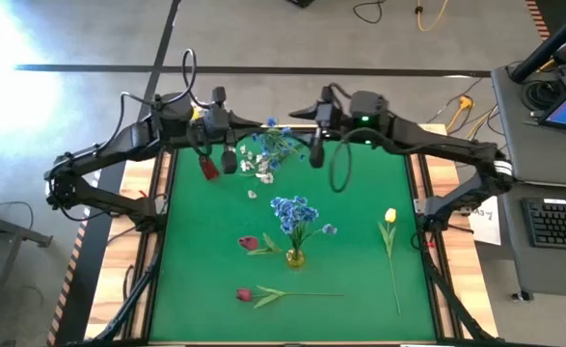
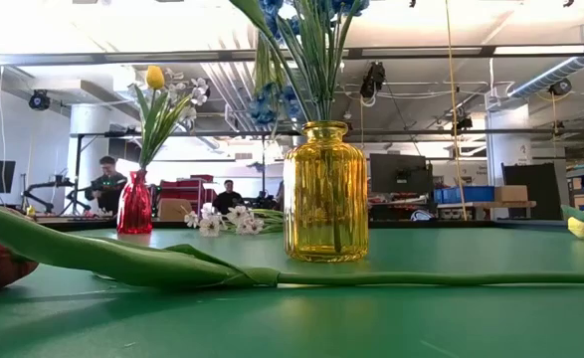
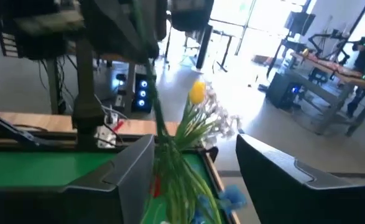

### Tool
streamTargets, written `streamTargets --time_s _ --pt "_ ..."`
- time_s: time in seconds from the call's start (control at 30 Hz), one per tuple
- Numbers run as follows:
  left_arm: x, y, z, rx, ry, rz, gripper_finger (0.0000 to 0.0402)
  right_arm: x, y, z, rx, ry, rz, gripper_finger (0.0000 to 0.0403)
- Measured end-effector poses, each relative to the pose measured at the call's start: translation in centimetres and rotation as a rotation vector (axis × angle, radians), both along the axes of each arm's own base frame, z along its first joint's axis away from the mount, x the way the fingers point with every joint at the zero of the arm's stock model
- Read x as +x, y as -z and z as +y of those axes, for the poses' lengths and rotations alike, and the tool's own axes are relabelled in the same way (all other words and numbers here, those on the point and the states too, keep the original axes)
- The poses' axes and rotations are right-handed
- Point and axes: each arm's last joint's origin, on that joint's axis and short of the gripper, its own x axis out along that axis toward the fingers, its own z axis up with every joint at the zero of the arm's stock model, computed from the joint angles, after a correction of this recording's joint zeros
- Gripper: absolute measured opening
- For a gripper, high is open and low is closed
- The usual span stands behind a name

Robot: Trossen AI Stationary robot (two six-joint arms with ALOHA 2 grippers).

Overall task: Sort flowers into vase by color
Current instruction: Put the blue flowers into the yellow vase

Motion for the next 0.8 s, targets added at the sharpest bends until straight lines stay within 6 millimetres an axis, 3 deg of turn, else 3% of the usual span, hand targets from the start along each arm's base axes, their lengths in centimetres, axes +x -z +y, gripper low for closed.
streamTargets --time_s 0.27,0.43,0.57,0.77,0.8 --pt "1.7 0.5 0.3 0.007 0.007 -0.017 0.0000 3.1 1.8 -0.4 -0.009 -0.018 0.031 0.0266" --pt "2.2 0.6 0.5 0.011 0.007 -0.024 0.0000 3.9 2.0 -0.6 -0.024 -0.019 0.036 0.0250" --pt "2.2 0.5 0.5 0.015 0.007 -0.036 0.0000 4.2 2.2 -0.7 -0.031 -0.013 0.050 0.0189" --pt "2.2 0.5 0.5 0.018 0.006 -0.036 0.0000 4.0 2.1 -0.6 -0.078 -0.021 0.060 0.0036" --pt "2.2 0.5 0.5 0.017 0.004 -0.037 0.0000 4.0 2.0 -0.6 -0.083 -0.023 0.063 0.0025"
